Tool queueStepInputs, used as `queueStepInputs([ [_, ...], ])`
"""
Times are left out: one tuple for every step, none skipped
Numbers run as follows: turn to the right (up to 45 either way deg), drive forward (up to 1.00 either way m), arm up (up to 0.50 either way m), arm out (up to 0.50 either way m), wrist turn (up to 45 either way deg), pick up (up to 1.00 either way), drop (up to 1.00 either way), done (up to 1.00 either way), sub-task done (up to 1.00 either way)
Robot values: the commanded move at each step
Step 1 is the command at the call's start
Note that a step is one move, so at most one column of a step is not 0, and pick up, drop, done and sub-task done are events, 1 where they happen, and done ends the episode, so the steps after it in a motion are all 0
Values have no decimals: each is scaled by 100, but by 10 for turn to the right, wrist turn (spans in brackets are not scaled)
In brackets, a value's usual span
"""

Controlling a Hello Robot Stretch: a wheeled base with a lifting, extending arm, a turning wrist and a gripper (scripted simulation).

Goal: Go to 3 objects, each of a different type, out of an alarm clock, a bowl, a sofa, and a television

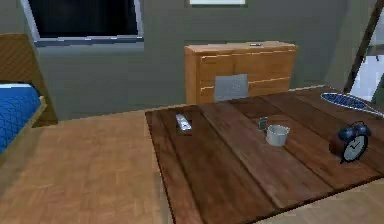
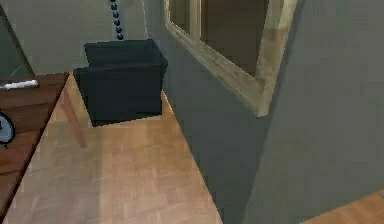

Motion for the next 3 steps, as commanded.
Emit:
queueStepInputs([
  [-450, 0, 0, 0, 0, 0, 0, 0, 0],
  [-240, 0, 0, 0, 0, 0, 0, 0, 0],
  [0, 35, 0, 0, 0, 0, 0, 0, 0],
])
